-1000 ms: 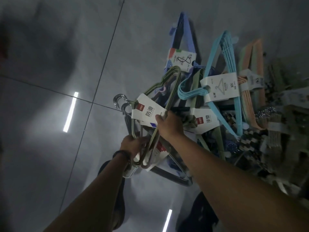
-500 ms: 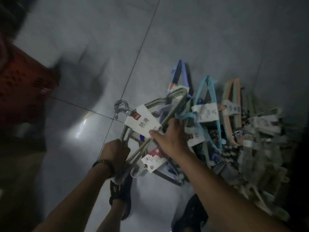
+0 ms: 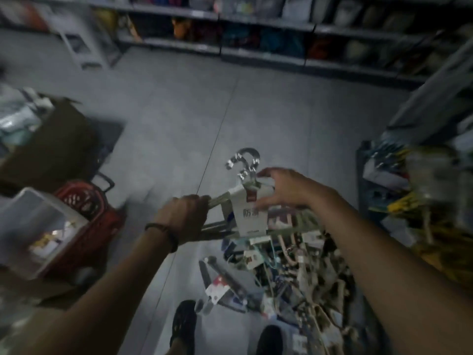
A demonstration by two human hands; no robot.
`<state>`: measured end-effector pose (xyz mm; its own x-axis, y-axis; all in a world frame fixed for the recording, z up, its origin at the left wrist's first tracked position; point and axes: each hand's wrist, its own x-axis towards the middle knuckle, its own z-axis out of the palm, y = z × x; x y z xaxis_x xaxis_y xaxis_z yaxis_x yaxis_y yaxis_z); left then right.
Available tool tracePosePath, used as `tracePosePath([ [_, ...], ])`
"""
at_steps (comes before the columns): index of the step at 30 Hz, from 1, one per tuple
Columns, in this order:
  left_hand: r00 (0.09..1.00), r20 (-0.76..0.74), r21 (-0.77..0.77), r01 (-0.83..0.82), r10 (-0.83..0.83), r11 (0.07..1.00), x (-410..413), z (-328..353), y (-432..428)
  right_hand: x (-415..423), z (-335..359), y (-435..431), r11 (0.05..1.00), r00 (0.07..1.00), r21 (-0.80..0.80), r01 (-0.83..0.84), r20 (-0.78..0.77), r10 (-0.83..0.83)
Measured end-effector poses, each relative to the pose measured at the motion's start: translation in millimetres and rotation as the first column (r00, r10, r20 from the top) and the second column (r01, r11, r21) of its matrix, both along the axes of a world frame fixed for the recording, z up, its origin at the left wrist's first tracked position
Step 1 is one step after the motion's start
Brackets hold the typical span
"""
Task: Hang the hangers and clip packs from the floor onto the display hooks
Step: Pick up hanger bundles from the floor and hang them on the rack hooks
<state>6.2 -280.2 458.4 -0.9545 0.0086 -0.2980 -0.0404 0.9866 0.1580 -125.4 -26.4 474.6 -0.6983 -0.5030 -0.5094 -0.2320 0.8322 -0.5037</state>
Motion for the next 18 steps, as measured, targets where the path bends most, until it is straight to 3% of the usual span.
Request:
tracePosePath([
  [3,0.977,-0.126,-0.031,0.168,-0.170,0.985,-9.4,83.1,37.8,12.0,78.3,49.9,0.982,0.982,-0.173,0.071,0.182,-0.039],
  [6,0.892,-0.321,-0.093,0.306,-0.320,0.947,-17.6,143.1,72.3,51.1,130.7,97.4,0.906,0.964,-0.338,0.254,0.162,-0.210],
  [10,0.732,-0.553,-0.121,0.403,-0.399,0.907,-27.2,190.2,116.9,121.5,158.8,143.3,0.646,0.811,-0.528,0.552,0.157,-0.564],
  [12,0.636,-0.698,-0.075,0.390,-0.328,0.918,-19.8,201.2,139.6,159.3,169.5,157.3,0.498,0.703,-0.600,0.626,0.156,-0.694],
  [15,0.596,-0.800,0.276,0.269,0.066,0.923,12.2,197.4,171.1,222.3,177.5,169.5,0.249,0.508,-0.688,0.682,0.200,-0.838],
  [16,0.618,-0.744,0.468,0.209,0.255,0.859,28.0,193.3,182.0,244.7,179.1,170.2,0.177,0.451,-0.711,0.681,0.216,-0.866],
  [17,0.677,-0.593,0.700,0.166,0.436,0.694,45.1,189.2,193.5,266.4,182.2,170.5,0.100,0.382,-0.729,0.678,0.232,-0.895],
  [18,0.782,-0.330,0.903,0.099,0.529,0.418,60.9,182.5,208.2,286.2,183.7,170.9,0.009,0.308,-0.744,0.668,0.265,-0.914],
])
